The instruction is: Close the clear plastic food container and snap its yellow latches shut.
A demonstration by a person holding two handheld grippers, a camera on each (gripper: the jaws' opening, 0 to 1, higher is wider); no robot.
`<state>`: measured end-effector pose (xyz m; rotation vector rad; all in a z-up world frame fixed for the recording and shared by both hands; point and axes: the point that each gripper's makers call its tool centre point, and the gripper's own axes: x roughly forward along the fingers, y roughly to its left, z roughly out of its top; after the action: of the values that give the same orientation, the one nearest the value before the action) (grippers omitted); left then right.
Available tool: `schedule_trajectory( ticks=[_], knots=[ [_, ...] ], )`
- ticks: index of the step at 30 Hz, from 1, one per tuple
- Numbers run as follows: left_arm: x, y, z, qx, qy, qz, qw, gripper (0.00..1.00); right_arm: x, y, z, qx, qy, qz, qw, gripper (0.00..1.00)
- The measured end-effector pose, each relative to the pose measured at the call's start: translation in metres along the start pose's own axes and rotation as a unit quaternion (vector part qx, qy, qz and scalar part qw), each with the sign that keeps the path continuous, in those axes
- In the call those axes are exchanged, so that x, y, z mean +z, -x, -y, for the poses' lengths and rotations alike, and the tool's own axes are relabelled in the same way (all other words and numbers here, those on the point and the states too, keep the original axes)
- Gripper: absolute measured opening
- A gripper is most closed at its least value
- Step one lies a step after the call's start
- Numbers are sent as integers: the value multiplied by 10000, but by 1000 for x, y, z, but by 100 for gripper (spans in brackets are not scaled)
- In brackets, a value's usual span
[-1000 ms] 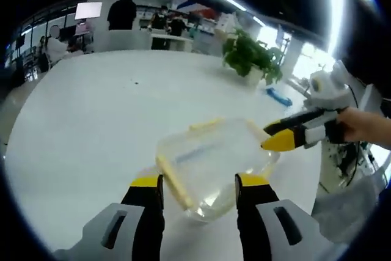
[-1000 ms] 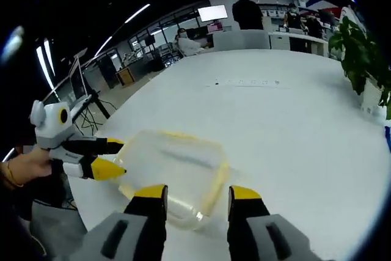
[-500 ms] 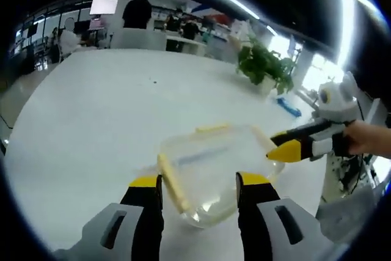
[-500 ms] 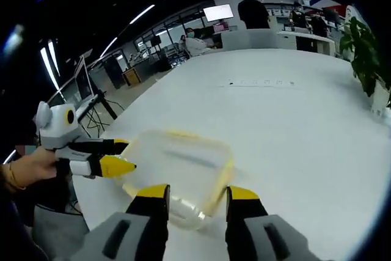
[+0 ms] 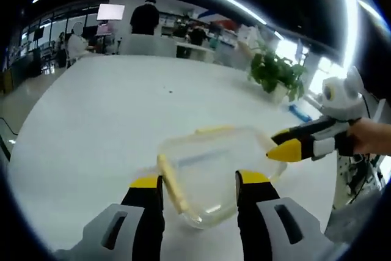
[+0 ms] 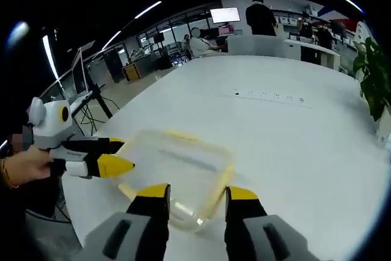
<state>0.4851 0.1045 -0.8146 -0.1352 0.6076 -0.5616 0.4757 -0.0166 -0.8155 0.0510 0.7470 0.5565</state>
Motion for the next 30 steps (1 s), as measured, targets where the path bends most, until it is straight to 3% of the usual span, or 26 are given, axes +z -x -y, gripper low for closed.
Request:
schedule_trajectory(
  ticks=[12,23,25,30],
  knots=[
    [21,-23,-22,36,-24,17,10000,45,27,-27,14,64,11,-50,10000,33],
    [21,-23,-24,-70,89,59,9999,46,27,-25,14,110,71,-31,9999,34],
    [25,-19,-28,-45,-95,152,9998,45,27,-22,16,32,102,-33,9999,34],
    [34,-6,-34,14,37,275,9996,47,28,-9,16,18,52,75,10000,35]
  ],
)
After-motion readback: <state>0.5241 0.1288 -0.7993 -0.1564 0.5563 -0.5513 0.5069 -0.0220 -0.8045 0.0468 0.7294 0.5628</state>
